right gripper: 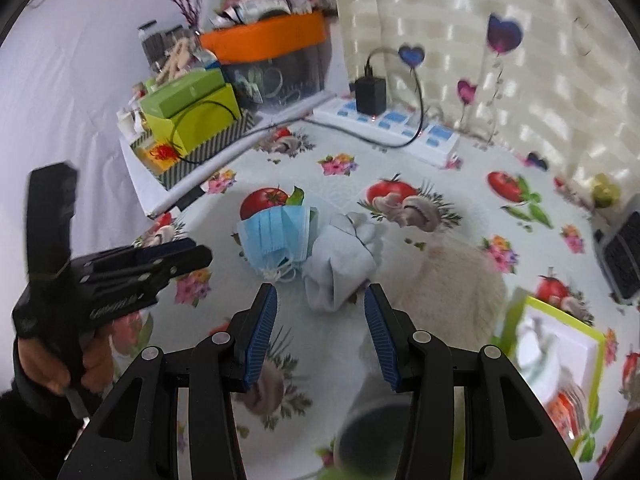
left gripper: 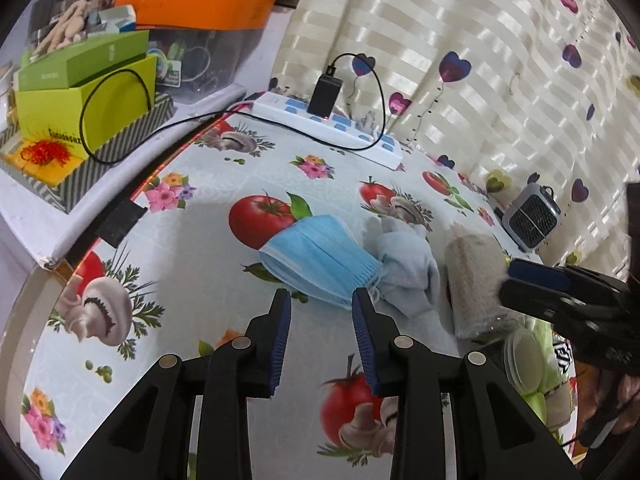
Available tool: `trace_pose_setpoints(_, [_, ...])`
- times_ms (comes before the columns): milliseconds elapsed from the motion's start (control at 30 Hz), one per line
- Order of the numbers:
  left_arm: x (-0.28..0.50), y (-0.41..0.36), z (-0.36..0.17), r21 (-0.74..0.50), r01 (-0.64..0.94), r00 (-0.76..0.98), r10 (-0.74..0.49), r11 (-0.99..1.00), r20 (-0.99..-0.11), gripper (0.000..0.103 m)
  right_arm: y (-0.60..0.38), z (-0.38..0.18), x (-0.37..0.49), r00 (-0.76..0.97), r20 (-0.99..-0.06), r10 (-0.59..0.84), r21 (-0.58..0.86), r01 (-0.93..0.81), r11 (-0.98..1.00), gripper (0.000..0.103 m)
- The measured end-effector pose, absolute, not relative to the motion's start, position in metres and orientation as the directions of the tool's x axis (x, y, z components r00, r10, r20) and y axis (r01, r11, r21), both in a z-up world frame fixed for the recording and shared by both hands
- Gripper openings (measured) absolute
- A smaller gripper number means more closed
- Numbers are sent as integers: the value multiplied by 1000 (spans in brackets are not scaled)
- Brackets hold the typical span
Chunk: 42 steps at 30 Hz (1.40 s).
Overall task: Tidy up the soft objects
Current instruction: 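Grasp the blue face mask with the left gripper while the right gripper grasps the white glove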
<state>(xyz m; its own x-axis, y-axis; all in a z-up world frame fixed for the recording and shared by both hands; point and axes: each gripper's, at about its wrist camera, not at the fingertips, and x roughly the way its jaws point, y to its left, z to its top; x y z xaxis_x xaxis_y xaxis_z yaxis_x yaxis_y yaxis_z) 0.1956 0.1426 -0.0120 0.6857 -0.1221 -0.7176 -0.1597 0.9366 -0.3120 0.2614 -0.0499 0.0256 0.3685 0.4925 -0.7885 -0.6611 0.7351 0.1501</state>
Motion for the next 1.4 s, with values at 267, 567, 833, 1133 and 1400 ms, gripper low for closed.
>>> trace_pose_setpoints(267, [213,155,-17,-344,-173,690,-136,923,-711,33,-15,-11,304,249,-862,441,199,-634,747,47])
trace_pose_setpoints(567, [236,179,-25,-369,-227,695,-115,901,-709,39,0,-31,323,237,-904,357,147,-610,779,47])
trace_pose_setpoints(833, [259,184,-49,-395,-236,640,-164,888,-751,41,4,-37,322,249,-910,332,104,-637,764,31])
trace_pose_setpoints(1133, [266,165,-56,-443,-187,607,-251,877,-754,41,10,-38,314,212,-906,367,137,-673,727,28])
trace_pose_setpoints(1400, [269,141,-48,-466,-116,619,-303,877,-724,39,9,-36,307,205,-898,389,149,-690,708,24])
